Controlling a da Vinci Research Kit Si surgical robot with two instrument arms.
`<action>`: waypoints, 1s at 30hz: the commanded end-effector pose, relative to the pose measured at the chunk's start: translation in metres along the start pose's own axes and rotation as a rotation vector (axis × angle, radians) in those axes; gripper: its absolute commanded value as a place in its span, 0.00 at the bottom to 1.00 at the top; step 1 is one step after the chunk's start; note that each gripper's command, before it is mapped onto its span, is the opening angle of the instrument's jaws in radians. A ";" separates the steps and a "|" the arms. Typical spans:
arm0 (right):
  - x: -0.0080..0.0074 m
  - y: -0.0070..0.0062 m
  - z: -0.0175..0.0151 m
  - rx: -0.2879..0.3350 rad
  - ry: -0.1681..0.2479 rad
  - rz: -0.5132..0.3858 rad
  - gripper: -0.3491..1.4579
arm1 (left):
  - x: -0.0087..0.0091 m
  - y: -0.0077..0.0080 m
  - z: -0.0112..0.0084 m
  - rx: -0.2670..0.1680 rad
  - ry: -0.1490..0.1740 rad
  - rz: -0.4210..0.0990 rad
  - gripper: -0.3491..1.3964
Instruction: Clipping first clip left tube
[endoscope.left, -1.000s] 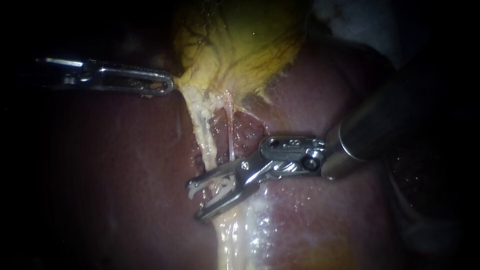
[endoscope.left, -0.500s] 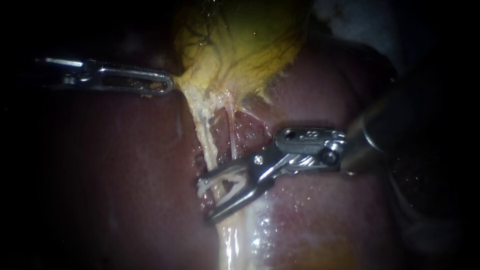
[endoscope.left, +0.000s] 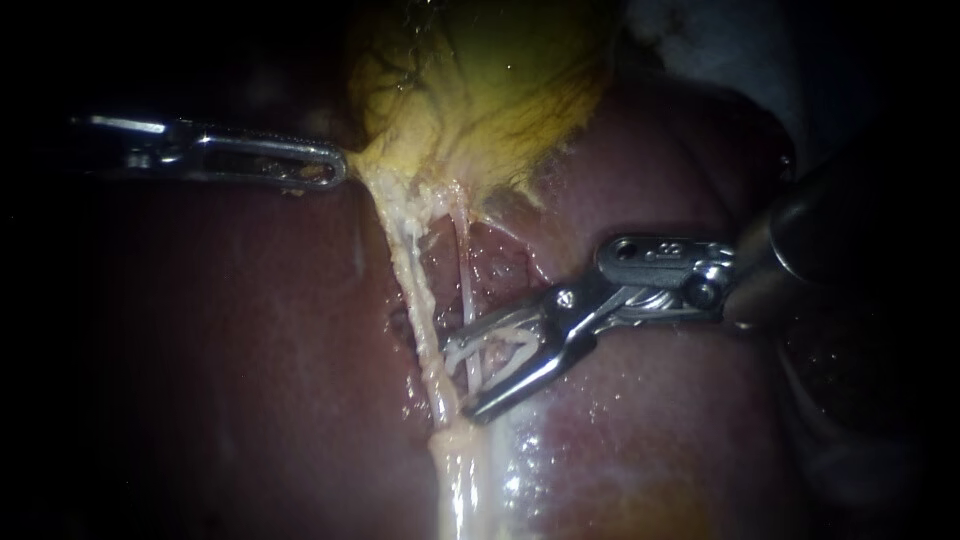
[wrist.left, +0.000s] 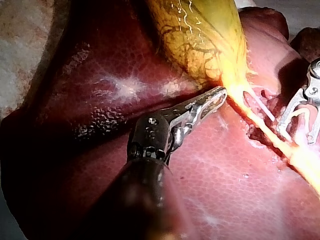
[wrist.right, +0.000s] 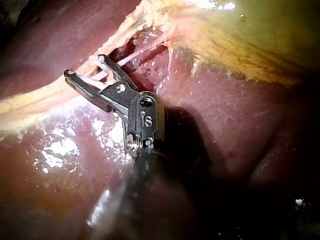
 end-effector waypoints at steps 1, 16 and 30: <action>-0.0004 0.0004 0.0001 -0.001 -0.002 0.005 0.45 | 0.0000 0.0000 0.0000 0.000 0.000 0.000 0.00; -0.0041 0.0048 0.0013 -0.005 0.015 0.029 0.45 | 0.0000 0.0000 0.0000 0.000 0.000 0.000 0.00; -0.0031 0.0040 0.0046 0.116 0.204 0.089 0.47 | 0.0001 0.0000 0.0000 0.000 0.000 0.000 0.00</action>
